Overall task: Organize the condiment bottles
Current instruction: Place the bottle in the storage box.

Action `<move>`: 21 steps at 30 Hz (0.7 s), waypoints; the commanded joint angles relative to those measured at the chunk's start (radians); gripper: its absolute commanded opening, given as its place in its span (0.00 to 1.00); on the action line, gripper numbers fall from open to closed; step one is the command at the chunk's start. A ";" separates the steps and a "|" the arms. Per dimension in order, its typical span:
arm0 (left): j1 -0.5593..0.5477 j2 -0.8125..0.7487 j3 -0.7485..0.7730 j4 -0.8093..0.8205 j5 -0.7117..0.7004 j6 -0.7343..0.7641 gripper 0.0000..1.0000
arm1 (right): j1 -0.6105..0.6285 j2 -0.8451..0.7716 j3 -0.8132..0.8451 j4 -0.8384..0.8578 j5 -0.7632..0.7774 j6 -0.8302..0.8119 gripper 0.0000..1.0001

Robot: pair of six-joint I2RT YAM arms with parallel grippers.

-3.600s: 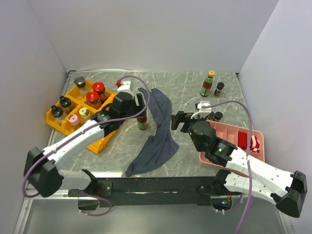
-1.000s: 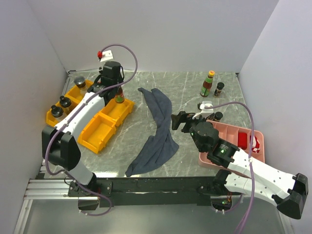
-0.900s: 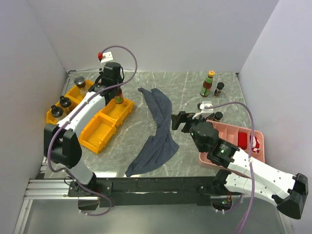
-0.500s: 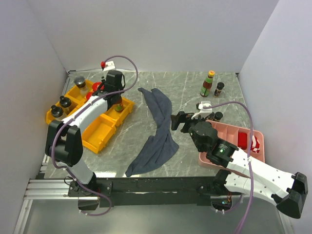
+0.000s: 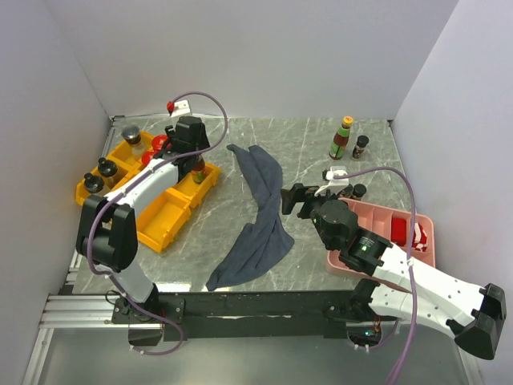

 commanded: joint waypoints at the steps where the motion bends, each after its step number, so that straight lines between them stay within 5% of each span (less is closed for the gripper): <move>1: -0.001 -0.052 0.032 0.016 -0.005 -0.023 0.67 | -0.003 -0.020 -0.009 0.041 0.005 -0.006 1.00; 8: -0.001 -0.156 0.108 -0.143 0.086 -0.046 0.99 | -0.003 0.013 0.009 0.015 0.014 0.018 1.00; 21: -0.002 -0.549 -0.091 -0.260 0.332 -0.161 0.99 | -0.003 0.108 0.051 -0.003 0.054 0.041 1.00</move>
